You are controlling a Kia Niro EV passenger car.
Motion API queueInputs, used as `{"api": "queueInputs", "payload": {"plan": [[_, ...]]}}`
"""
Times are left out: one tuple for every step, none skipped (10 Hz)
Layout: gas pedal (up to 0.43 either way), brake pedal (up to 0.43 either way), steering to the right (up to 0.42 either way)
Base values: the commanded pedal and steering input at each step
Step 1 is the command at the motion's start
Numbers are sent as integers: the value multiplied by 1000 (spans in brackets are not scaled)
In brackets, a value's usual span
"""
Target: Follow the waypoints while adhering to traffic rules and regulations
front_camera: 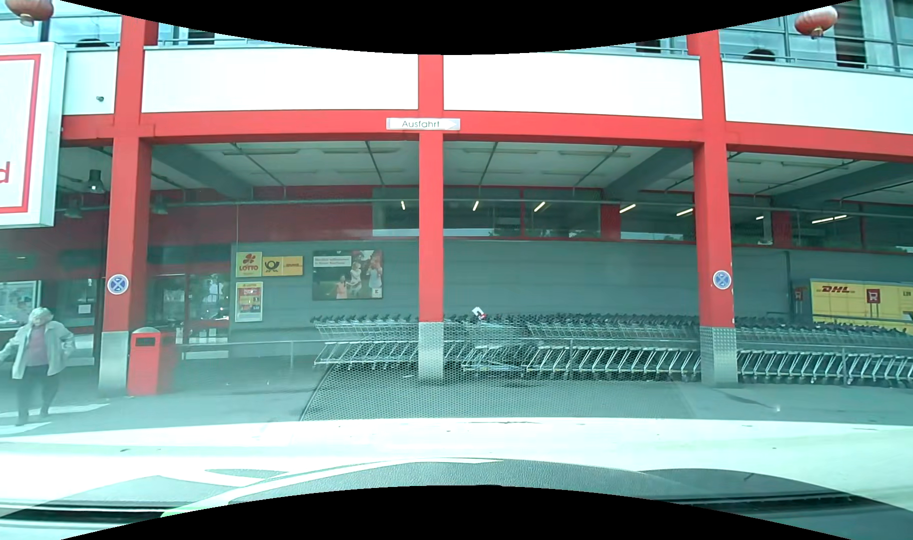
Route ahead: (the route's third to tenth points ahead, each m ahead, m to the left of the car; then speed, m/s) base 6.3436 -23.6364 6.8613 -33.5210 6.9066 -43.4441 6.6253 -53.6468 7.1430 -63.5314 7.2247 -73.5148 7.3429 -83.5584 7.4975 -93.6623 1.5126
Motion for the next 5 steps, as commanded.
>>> {"api": "queueInputs", "payload": {"plan": [[0,98,264],[0,43,306],[0,0,360],[0,0,413],[0,0,457]]}}
